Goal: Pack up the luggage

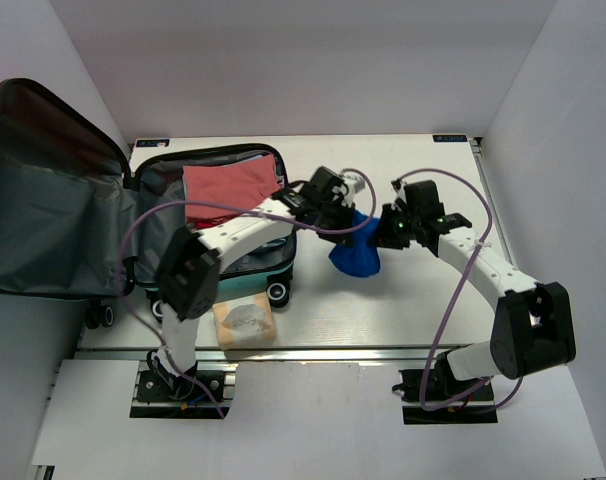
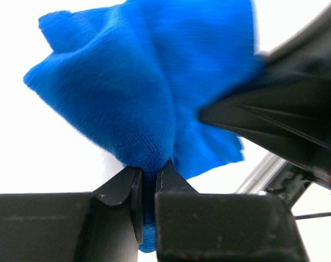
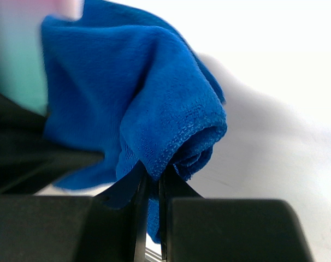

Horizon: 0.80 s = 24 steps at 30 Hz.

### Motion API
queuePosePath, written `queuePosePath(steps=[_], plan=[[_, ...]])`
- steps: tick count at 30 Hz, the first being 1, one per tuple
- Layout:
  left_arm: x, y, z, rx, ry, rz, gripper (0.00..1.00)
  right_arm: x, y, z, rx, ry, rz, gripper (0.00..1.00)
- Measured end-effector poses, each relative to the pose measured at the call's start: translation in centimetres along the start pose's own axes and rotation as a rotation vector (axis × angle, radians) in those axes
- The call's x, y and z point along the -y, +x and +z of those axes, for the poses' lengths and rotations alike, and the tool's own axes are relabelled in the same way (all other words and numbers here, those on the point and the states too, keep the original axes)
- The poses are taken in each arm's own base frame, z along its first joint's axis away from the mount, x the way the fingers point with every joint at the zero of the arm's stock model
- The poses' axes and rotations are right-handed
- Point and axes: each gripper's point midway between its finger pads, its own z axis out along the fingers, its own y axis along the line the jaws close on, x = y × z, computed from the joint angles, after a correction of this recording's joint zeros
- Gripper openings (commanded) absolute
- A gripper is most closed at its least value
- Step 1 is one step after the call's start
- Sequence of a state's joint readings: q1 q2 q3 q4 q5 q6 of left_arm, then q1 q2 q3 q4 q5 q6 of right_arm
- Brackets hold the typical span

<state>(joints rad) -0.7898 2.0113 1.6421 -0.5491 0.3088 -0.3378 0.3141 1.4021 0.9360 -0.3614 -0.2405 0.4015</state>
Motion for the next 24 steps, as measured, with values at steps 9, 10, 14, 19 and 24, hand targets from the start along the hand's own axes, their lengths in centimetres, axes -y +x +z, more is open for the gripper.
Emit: queuePosePath(steps=[9,10,14,19,24], plan=[[2.2,-4.7,-17.2,0.434,-0.113,0.001,0.0,-12.7,-6.1,-3.2,0.13,-0.278,-0.221,0.0],[1.7,-4.2,-17.7,0.448,-0.138,-0.019,0.0,-14.1,-6.0,-2.8,0.117,-0.304,-0.242,0.0],[-2.7,-0.6,-17.3,0.432,-0.294,-0.108,0.0,-18.0,-5.0,0.3,0.03,-0.36,-0.303,0.0],[-10.0,4.7,-16.6,0.384,-0.532,-0.227,0.0,-20.2,-2.6,4.7,-0.088,-0.368,-0.346,0.0],[-14.1,7.6,-17.3,0.395,-0.642,-0.326,0.0,-21.8,-0.8,6.4,-0.134,-0.381,-0.375,0.0]])
